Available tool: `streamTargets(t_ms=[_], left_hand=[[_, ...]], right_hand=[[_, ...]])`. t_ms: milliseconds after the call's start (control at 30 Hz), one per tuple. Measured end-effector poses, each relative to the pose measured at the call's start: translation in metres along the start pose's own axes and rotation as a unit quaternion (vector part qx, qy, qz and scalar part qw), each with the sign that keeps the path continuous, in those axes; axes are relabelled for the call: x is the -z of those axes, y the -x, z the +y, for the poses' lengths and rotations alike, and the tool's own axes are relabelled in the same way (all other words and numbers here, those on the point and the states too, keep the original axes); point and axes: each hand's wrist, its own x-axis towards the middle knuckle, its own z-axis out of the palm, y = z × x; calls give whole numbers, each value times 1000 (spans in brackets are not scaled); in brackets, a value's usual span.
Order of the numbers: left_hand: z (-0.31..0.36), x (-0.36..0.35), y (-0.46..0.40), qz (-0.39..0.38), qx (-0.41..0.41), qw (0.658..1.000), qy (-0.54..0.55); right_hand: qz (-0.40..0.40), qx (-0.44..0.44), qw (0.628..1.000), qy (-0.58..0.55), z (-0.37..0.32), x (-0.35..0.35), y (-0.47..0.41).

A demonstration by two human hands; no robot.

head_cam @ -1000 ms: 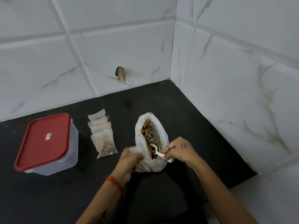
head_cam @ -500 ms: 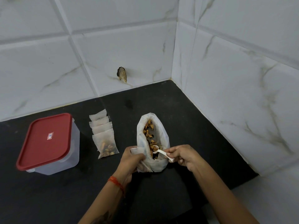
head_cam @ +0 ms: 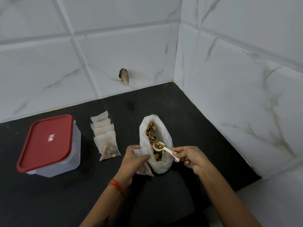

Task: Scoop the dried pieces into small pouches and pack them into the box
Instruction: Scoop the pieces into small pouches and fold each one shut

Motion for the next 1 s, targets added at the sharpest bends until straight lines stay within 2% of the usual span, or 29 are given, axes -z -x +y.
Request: streamTargets(t_ms=[233, 367, 500, 567, 600, 667, 733, 767, 800, 867, 1000], left_hand=[[8, 8, 5, 27, -110, 985, -128], [14, 9, 7, 56, -176, 965, -187], [17, 8, 10, 63, -240, 944, -219], [18, 7, 11, 62, -267, 936, -222], [18, 7, 11, 62, -276, 933, -221], [18, 8, 9, 63, -285, 932, -216], [17, 9, 9, 64, -286, 933, -209], [16, 9, 9, 64, -287, 934, -205], [15, 9, 8, 63, -288, 934, -201], [15, 9, 8, 61, -290, 935, -197], [15, 9, 7, 57, -294, 935, -191]], right_hand=[[2, 23, 1000, -2, -15, 3, 13], [-17, 101, 994, 20, -27, -4, 28], [-42, 212, 971, 100, -38, -21, 41], [-21, 293, 933, 209, -36, -29, 39], [3, 342, 896, 284, -34, -32, 38], [67, 455, 791, 402, -28, -37, 34], [115, 560, 685, 451, -25, -38, 30], [128, 595, 649, 456, -23, -38, 29], [134, 619, 628, 452, -21, -37, 26], [130, 644, 610, 442, -19, -35, 22], [134, 650, 619, 421, -17, -34, 19]])
